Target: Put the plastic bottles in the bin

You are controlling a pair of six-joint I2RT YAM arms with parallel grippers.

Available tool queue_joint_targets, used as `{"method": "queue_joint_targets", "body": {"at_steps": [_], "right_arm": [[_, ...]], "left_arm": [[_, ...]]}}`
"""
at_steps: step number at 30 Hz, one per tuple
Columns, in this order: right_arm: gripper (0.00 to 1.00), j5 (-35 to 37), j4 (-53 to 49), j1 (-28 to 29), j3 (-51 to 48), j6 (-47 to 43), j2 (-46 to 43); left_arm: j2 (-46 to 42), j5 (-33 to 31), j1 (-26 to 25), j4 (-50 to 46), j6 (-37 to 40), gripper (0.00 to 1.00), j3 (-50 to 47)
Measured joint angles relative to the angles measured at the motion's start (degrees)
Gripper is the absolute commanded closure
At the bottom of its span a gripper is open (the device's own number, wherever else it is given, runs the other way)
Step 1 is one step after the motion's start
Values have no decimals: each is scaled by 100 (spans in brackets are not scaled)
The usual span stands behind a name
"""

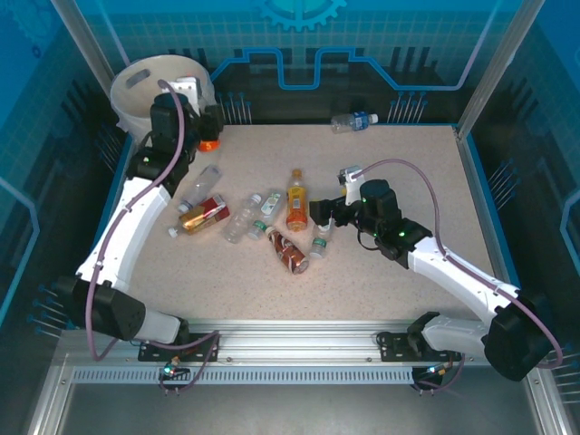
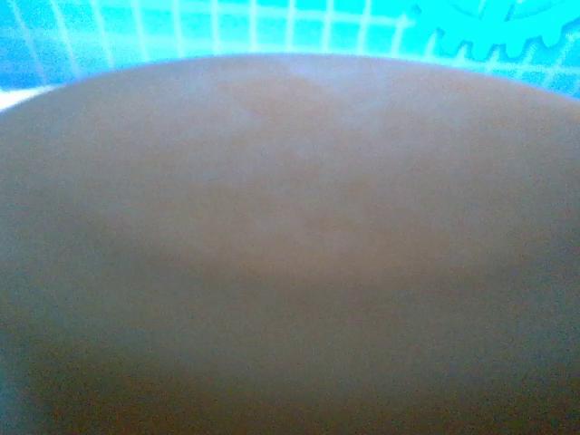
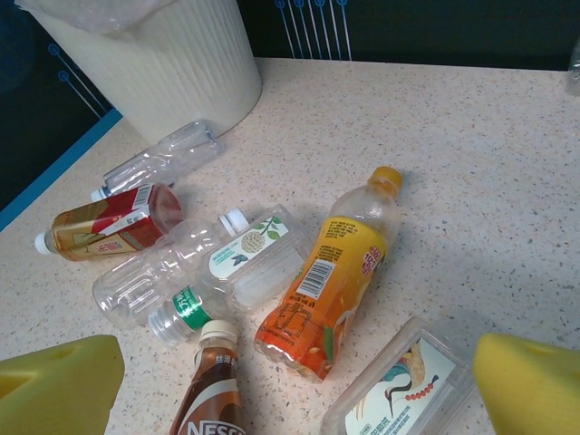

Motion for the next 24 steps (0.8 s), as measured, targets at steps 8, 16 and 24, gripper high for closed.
{"method": "queue_joint_targets", "body": {"at_steps": [8, 16, 24], "right_arm": [[0, 184, -61, 0, 0, 85, -2], [0, 221, -227, 0, 2, 85, -2], [0, 219, -400, 0, 39, 61, -2]], "left_arm": [[898, -881, 179, 444, 1276, 52, 905], [1945, -1707, 516, 1248, 2371, 52, 1482], [3287, -1810, 1005, 621, 2426, 51, 3528]]}}
